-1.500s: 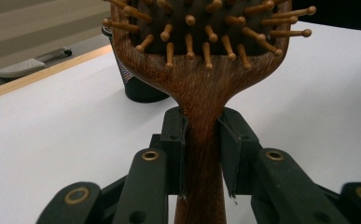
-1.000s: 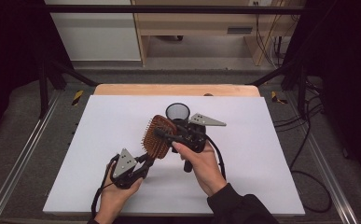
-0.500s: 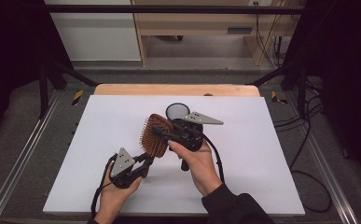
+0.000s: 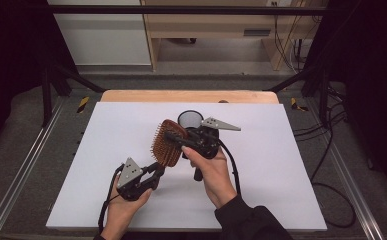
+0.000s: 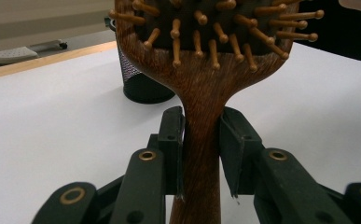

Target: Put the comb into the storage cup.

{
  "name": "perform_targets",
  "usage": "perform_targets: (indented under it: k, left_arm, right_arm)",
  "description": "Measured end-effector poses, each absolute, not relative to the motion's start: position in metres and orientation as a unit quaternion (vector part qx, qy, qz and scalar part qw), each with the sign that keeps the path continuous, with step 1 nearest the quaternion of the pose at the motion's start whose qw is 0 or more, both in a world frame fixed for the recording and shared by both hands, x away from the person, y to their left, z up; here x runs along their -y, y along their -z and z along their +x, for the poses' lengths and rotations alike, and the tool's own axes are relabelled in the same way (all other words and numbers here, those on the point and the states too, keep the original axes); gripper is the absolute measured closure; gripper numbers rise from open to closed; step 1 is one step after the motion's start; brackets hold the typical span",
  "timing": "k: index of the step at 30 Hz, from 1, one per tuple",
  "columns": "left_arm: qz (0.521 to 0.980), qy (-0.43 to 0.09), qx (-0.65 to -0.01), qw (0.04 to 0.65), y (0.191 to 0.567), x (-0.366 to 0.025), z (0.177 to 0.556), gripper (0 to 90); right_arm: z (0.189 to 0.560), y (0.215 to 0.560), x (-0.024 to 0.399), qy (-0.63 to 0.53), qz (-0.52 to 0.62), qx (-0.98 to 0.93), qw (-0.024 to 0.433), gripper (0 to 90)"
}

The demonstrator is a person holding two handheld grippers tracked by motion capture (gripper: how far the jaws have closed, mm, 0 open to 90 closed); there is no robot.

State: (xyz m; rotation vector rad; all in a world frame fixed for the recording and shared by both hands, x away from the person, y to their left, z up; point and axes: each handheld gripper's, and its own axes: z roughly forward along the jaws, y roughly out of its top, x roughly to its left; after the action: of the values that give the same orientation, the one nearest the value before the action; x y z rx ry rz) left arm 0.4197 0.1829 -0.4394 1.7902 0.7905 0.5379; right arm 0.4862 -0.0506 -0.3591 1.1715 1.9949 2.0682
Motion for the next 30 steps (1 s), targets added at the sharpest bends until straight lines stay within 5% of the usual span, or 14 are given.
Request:
perform_targets:
  k: [7,24,30]
  left_arm:
    - [0.746,-0.229,-0.337,0.527,0.439,-0.185,0.42,61.3]
    - [0.679,-0.291,-0.41,0.534,0.429,-0.227,0.413,5.9]
    - [0.66,-0.31,-0.423,0.539,0.424,-0.258,0.408,3.4]
  right_arm:
    - [0.492,0.358,0.056,-0.669,0.387,-0.635,0.027,53.6]
    - [0.516,0.349,0.075,-0.656,0.409,-0.63,0.074,53.2]
    - [0.52,0.343,0.076,-0.655,0.407,-0.631,0.083,53.0]
